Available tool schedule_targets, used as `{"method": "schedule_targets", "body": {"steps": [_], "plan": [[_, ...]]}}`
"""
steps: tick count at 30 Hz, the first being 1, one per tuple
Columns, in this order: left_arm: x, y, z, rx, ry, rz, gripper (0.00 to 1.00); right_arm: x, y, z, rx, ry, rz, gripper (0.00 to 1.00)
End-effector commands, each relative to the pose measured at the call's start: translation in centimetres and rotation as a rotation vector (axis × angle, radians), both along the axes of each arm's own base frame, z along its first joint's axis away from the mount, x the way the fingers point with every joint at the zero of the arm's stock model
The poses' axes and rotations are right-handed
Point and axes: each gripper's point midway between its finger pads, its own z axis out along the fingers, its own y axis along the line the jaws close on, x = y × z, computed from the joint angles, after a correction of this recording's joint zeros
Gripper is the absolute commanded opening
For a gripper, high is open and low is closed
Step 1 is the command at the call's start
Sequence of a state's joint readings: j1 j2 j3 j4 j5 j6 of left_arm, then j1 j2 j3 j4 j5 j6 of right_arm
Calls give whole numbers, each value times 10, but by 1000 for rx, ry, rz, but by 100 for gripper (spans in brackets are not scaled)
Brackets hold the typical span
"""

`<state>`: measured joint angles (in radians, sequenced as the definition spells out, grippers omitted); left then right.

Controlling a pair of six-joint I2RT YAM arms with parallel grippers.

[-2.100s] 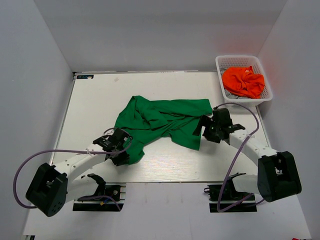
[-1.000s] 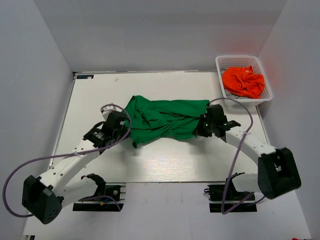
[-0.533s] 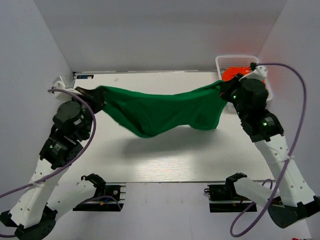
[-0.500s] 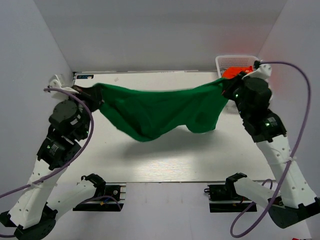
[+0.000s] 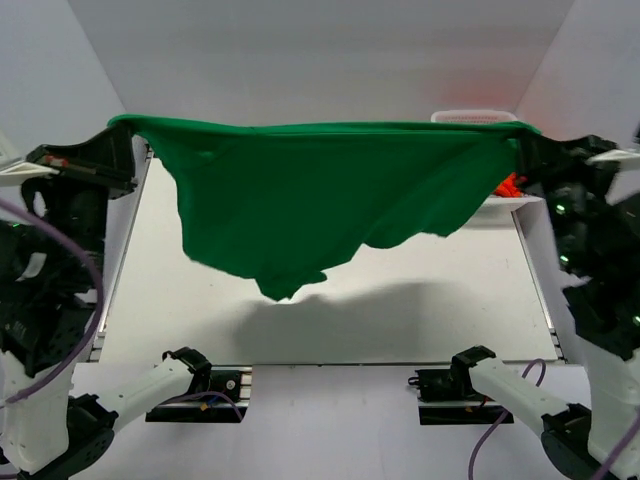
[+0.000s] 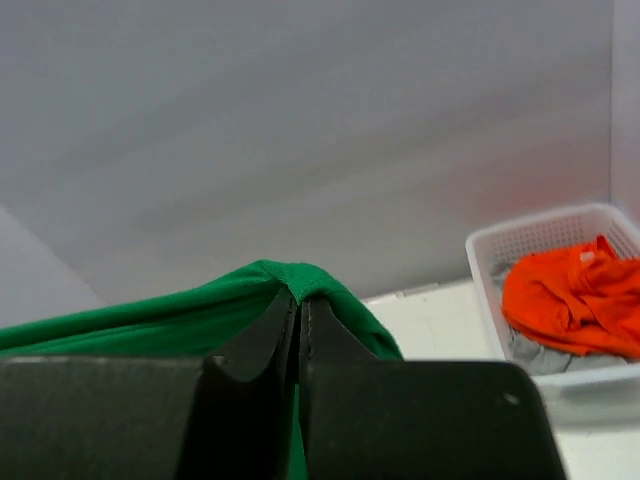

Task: Fold and stack the t-shirts
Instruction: Flatten out the tshirt

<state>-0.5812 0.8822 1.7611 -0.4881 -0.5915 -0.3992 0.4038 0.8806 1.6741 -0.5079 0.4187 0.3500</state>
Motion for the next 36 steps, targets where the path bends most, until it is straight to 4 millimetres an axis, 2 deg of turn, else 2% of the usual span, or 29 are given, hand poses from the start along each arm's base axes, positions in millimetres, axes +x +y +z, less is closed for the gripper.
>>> {"method": "schedule_targets", "body": {"steps": [1,2,3,5,6,7,10,14,16,18,19,21,22,23,24,25,26,27,28,29,30,31,32,33,34,35,36], "plan": [[-43,19,40,9,-138,-26,0,-46,-22,51,-9,-153,-17,0],[-48,18,44,14,-151,-46,0,-48,-21,48,-21,-134,-6,0],[-60,21,55,7,-185,-63,0,-61,-24,61,-13,-169,4,0],[-70,17,65,21,-219,-109,0,-69,-19,62,-29,-173,46,0],[-86,23,77,18,-263,-120,0,-78,-18,67,-27,-195,68,0],[-82,13,77,47,-249,-153,0,-84,-18,68,-27,-207,83,0],[-101,14,91,59,-297,-190,0,-103,-19,71,-8,-237,118,0],[-107,10,97,61,-322,-226,0,-113,-19,70,-5,-248,142,0],[-101,9,98,61,-325,-212,0,-110,-20,69,-4,-247,130,0],[-85,12,99,30,-306,-157,0,-95,-17,62,-8,-221,113,0],[-58,-2,93,63,-256,-143,0,-89,-15,61,-9,-218,110,0],[-26,-13,81,108,-186,-108,0,-61,-4,43,-29,-155,108,0],[-4,-22,67,139,-132,-90,0,-53,-2,40,-29,-147,103,0],[37,-36,41,176,-41,-39,0,-27,8,15,-54,-82,101,0],[58,-45,22,200,14,-15,0,-12,7,3,-54,-49,64,0],[92,-56,-22,255,123,30,0,9,13,-12,-45,-27,51,0],[113,-50,-40,245,162,113,0,30,19,-44,-58,45,38,0],[141,-58,-71,270,232,160,0,50,16,-64,-55,102,-22,0],[163,-67,-115,305,320,186,0,73,24,-94,-55,171,-32,0],[179,-66,-139,303,370,230,0,88,27,-120,-53,234,-50,0],[192,-73,-163,310,418,233,0,105,36,-145,-68,300,-45,0],[218,-81,-215,356,520,245,0,125,48,-187,-93,397,-29,0],[230,-77,-243,349,574,264,0,134,55,-212,-94,451,-13,0],[242,-77,-264,341,599,278,0,155,65,-262,-134,570,-6,0],[254,-76,-293,353,648,279,0,166,74,-268,-121,563,22,0],[276,-71,-337,366,726,310,0,176,75,-282,-135,586,19,0],[286,-70,-366,389,795,295,3,198,84,-318,-161,653,23,0]]}}
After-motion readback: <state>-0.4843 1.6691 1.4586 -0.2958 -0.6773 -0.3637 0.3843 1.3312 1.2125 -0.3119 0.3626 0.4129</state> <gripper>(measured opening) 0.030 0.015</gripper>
